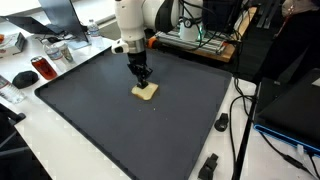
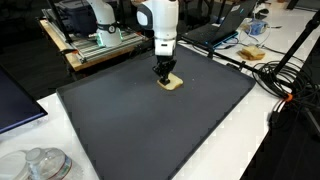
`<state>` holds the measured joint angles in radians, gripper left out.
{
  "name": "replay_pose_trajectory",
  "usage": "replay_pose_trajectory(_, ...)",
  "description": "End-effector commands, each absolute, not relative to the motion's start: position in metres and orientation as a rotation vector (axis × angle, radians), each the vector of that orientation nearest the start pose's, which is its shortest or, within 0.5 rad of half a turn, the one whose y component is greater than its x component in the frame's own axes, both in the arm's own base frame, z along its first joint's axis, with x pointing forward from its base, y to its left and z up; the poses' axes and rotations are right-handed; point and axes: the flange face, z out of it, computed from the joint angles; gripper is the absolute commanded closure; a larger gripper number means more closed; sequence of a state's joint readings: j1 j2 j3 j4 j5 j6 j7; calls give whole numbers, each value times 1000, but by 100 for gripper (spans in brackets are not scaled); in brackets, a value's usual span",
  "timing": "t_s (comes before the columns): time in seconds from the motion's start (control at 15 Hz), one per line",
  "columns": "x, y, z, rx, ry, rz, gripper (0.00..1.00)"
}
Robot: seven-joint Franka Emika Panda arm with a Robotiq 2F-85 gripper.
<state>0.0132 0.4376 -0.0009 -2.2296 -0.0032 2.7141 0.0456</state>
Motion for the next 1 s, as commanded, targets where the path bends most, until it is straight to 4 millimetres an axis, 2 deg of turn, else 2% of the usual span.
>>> replay_pose_trajectory(0.0, 546, 5, 131, -3146, 39, -143, 94)
replay_pose_trajectory(0.2, 546, 11, 134, -3161, 23, -138, 94)
replay_pose_trajectory(0.67, 550, -1, 128, -3142, 78, 101, 94)
replay_pose_trajectory(0.93, 553, 2, 125, -3123, 25, 75, 94)
